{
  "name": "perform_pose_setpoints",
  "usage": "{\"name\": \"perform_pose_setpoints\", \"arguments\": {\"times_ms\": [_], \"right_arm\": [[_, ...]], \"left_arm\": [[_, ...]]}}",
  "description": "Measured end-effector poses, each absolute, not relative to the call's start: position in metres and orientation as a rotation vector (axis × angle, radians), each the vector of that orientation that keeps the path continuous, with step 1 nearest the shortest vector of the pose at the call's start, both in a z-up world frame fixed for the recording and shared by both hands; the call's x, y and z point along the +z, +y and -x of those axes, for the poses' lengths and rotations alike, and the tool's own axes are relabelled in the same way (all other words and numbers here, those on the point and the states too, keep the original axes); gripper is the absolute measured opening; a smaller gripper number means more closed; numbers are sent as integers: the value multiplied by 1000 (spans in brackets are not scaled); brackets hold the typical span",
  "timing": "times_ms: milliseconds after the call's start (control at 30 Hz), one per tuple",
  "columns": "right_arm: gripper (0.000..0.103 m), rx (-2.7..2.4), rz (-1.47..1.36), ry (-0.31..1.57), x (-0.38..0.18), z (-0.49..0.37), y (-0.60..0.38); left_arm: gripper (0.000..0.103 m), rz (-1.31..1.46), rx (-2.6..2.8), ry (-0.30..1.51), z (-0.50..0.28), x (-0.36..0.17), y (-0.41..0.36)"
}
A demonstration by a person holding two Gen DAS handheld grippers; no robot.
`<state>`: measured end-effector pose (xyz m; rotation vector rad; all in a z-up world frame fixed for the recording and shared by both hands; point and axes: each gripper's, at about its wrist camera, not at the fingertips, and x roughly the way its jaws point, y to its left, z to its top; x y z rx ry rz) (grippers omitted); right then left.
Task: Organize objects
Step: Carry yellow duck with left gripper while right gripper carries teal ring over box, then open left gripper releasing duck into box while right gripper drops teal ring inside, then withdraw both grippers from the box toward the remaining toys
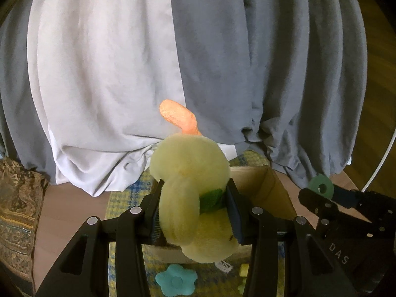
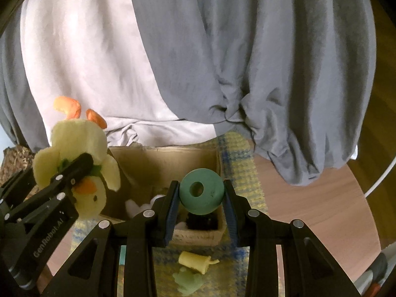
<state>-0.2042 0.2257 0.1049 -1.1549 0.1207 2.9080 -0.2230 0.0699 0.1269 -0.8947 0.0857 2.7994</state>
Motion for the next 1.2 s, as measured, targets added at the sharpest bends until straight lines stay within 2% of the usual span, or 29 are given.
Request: {"name": "perform_pose_setpoints", "arguments": {"times_ms": [367,533,600,667,700,733,767,833,1033,1200], "right_arm": [[35,2884,1237,127,93,238,225],[35,2880,1239,103,90,242,224],[40,2873,1241,98,89,242,224],[58,2873,1236,100,89,242,225],[63,2874,1231,100,90,242,226],[71,2871,1220,101,91,241,227],[77,2871,1211,104,92,240,228],[84,2868,1198,121,95,238,232],[96,2850,1188,137,99,231,237],[97,2843,1182,138,99,222,236]], "left_arm": [[45,994,2776,79,258,112,67],[49,1025,2767,98,262,103,69],[52,1034,2766,95,261,102,69],[61,1036,2776,96,261,101,68],[73,1034,2789,103,259,101,68],[78,1028,2798,105,258,102,68],[78,1017,2818,111,256,103,67],[79,1016,2826,121,255,104,65],[93,998,2878,119,246,108,58],[97,996,2895,113,238,108,54]]}}
